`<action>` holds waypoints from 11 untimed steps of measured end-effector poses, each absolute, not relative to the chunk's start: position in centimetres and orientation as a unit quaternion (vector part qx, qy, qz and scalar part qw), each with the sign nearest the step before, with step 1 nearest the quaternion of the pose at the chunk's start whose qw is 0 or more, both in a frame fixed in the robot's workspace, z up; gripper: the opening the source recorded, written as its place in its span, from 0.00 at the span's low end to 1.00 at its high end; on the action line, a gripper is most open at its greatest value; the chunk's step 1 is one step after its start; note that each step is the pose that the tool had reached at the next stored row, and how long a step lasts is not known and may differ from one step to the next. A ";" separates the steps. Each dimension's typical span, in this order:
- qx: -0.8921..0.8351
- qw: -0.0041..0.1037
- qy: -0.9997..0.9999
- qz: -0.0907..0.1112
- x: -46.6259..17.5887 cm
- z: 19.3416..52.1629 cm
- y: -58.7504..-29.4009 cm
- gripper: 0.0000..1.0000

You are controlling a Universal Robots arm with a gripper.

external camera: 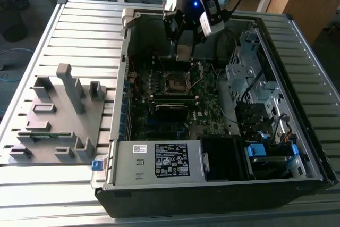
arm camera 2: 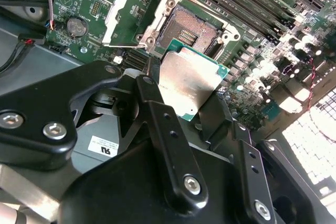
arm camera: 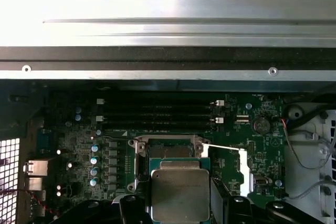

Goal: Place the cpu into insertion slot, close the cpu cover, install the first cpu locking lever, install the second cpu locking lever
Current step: 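Place the cpu into insertion slot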

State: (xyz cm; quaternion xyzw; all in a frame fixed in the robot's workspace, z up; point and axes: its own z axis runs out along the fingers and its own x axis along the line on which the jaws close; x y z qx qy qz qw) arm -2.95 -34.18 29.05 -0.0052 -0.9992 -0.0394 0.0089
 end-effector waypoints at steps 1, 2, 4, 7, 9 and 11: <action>-0.005 0.009 -0.999 -0.039 -2.9 29.0 -34.2 0.54; -0.005 0.009 -0.999 -0.040 -2.9 29.0 -34.2 0.54; -0.005 0.009 -0.999 -0.039 -2.9 28.9 -34.2 0.54; -0.005 0.009 -0.999 -0.039 -3.0 28.8 -34.2 0.54; -0.004 0.009 -0.999 -0.039 -2.9 28.8 -34.2 0.54; -0.004 0.009 -0.999 -0.039 -2.9 28.7 -34.2 0.54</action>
